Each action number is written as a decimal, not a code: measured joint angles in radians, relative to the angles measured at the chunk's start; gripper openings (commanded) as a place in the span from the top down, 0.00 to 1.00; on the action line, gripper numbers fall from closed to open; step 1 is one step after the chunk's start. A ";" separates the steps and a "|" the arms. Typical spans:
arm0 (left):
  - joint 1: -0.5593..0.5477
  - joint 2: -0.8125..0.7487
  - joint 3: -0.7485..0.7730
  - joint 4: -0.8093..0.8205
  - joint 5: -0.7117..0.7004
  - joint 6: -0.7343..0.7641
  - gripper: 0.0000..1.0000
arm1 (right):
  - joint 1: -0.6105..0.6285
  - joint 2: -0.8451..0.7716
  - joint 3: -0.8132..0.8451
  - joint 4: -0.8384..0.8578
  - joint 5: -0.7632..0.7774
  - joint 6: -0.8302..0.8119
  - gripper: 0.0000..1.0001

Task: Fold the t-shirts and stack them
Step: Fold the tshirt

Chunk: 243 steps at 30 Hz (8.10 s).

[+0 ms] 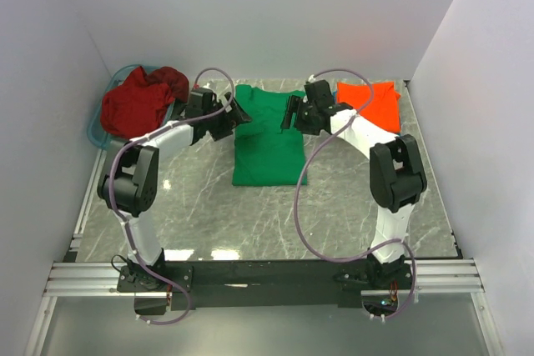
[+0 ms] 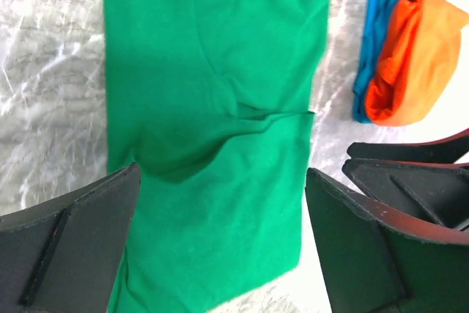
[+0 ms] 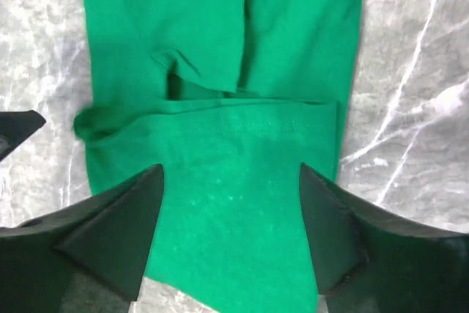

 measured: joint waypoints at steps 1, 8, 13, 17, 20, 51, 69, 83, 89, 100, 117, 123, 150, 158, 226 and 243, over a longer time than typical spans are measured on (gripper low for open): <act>0.000 -0.013 -0.002 0.000 0.000 0.003 0.01 | -0.001 -0.010 -0.001 0.002 -0.003 -0.002 0.18; 0.000 -0.218 -0.142 -0.016 -0.001 0.005 0.01 | 0.002 -0.186 -0.164 0.027 -0.058 -0.002 0.16; 0.000 -0.358 -0.283 -0.011 0.041 0.004 0.00 | 0.004 -0.332 -0.361 0.073 -0.086 0.015 0.15; -0.002 -0.409 -0.433 0.011 0.112 0.000 0.01 | 0.004 -0.428 -0.506 0.081 -0.100 0.030 0.14; -0.009 -0.414 -0.522 0.012 0.132 -0.006 0.01 | 0.004 -0.468 -0.584 0.093 -0.109 0.043 0.14; -0.019 -0.256 -0.602 0.123 0.151 -0.025 0.76 | 0.004 -0.433 -0.691 0.177 -0.162 0.105 0.15; -0.019 -0.225 -0.595 0.158 0.171 -0.026 1.00 | 0.004 -0.350 -0.683 0.183 -0.173 0.124 0.45; -0.019 -0.230 -0.604 0.172 0.173 -0.025 1.00 | 0.007 -0.299 -0.663 0.178 -0.166 0.124 0.92; -0.028 -0.342 -0.682 0.148 0.159 -0.025 1.00 | 0.010 -0.357 -0.671 0.122 -0.198 0.100 0.92; -0.072 -0.820 -0.750 -0.093 0.071 -0.023 1.00 | 0.063 -0.637 -0.691 -0.104 -0.307 0.051 0.92; -0.087 -1.252 -0.629 -0.502 -0.043 -0.024 1.00 | 0.209 -0.894 -0.580 -0.441 -0.486 0.071 0.92; -0.089 -1.221 -0.598 -0.495 -0.051 -0.022 1.00 | 0.209 -0.892 -0.577 -0.449 -0.501 0.074 0.93; -0.066 -0.697 -0.365 -0.183 -0.053 0.013 1.00 | -0.030 -0.681 -0.457 -0.399 -0.547 -0.002 0.94; -0.048 -0.547 -0.299 -0.101 -0.016 0.017 1.00 | -0.071 -0.586 -0.388 -0.393 -0.513 -0.040 0.95; -0.003 -1.167 -0.546 -0.304 -0.422 -0.058 0.01 | -0.148 -0.712 -0.618 -0.110 -0.138 0.061 0.09; -0.002 -1.204 -0.581 -0.488 -0.460 -0.066 0.01 | 0.076 -0.298 -0.452 -0.045 0.062 0.108 0.25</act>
